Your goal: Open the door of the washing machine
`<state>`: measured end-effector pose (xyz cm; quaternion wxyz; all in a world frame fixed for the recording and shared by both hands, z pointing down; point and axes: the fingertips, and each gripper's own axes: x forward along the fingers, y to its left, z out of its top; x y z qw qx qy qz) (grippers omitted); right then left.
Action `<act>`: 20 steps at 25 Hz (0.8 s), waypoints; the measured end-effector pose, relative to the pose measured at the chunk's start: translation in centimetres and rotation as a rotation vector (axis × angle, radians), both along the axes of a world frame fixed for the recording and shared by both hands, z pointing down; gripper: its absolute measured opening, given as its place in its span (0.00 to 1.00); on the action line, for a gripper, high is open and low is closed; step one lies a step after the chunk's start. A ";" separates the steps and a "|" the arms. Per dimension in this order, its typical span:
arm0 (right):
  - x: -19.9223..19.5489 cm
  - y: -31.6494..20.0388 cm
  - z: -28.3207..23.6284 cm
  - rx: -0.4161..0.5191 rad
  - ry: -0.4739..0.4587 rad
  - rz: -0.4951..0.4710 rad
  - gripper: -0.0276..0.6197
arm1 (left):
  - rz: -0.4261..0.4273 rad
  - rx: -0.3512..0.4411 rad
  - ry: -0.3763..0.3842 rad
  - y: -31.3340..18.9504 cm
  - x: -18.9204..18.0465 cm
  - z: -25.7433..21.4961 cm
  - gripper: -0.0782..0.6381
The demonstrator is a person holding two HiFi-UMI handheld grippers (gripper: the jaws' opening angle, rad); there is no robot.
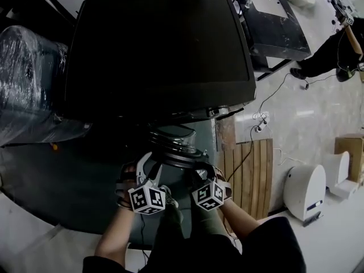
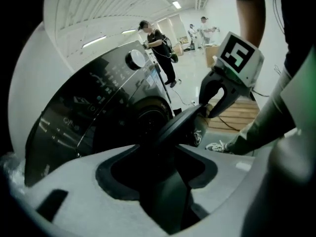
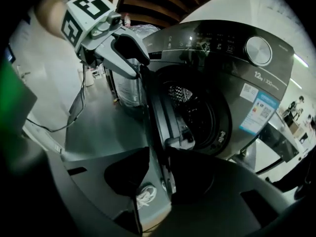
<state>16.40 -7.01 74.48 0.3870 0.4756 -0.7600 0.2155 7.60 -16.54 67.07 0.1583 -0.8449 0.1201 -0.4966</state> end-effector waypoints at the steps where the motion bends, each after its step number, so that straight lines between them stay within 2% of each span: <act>1: -0.5 0.6 -0.2 -0.012 -0.016 0.011 0.26 | -0.051 -0.021 0.040 0.3 -0.6 -0.2 0.41; 4: -2.2 2.4 -1.4 -0.034 -0.071 0.051 0.28 | -0.243 -0.128 0.168 1.2 -2.7 -0.7 0.42; 5: -2.8 2.9 -2.0 -0.037 -0.086 0.057 0.28 | -0.318 -0.178 0.205 1.7 -3.6 -0.7 0.37; 7: -4.0 4.0 -3.1 -0.040 -0.111 0.063 0.28 | -0.434 -0.263 0.277 2.7 -5.2 -0.9 0.36; 13: -6.1 4.6 -7.1 -0.012 -0.185 0.147 0.28 | -0.539 -0.415 0.384 5.9 -7.9 -1.5 0.38; 17: -7.6 3.7 -8.9 0.025 -0.188 0.155 0.28 | -0.619 -0.525 0.427 7.5 -9.6 -0.5 0.43; 20: -8.8 3.1 -10.2 0.054 -0.187 0.144 0.28 | -0.708 -0.558 0.466 7.8 -11.6 -0.2 0.43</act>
